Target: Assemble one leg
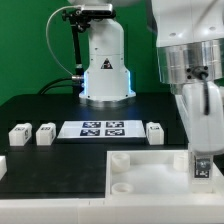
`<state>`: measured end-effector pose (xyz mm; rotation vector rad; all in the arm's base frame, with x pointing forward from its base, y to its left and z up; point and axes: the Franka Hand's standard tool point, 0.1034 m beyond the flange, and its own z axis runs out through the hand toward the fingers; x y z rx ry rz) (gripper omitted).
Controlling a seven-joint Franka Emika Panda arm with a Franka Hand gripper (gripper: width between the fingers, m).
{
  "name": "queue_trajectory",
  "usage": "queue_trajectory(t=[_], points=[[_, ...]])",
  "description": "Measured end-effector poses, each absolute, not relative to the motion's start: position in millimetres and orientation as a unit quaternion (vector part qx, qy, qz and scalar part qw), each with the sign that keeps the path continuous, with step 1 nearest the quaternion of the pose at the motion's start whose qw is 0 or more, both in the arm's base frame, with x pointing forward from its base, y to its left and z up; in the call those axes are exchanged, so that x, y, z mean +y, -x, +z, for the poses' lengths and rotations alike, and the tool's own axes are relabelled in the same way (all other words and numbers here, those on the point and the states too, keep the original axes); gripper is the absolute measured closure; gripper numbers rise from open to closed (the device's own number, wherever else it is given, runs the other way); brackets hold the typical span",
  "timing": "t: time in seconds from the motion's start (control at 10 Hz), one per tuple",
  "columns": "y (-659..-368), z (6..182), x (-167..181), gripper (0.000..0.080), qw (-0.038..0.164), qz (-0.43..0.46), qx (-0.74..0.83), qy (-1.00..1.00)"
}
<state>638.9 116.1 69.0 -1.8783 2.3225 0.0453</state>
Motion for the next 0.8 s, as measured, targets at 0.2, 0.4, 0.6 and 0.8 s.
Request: queue_trajectory(t=[0.2, 0.4, 0.6, 0.8], points=[[-638.9, 68.8, 115.9, 0.0508, 0.077, 0.012, 0.751, 0.656], [-640.8, 71.0, 118.1, 0.0272, 0.076, -0.008, 0.636, 0.768], [-648.6, 74.5, 112.9, 0.0157, 0.084, -0.035, 0.508, 0.856], [-648.7, 74.2, 111.0, 0.0151, 0.076, -0.045, 0.416, 0.905]])
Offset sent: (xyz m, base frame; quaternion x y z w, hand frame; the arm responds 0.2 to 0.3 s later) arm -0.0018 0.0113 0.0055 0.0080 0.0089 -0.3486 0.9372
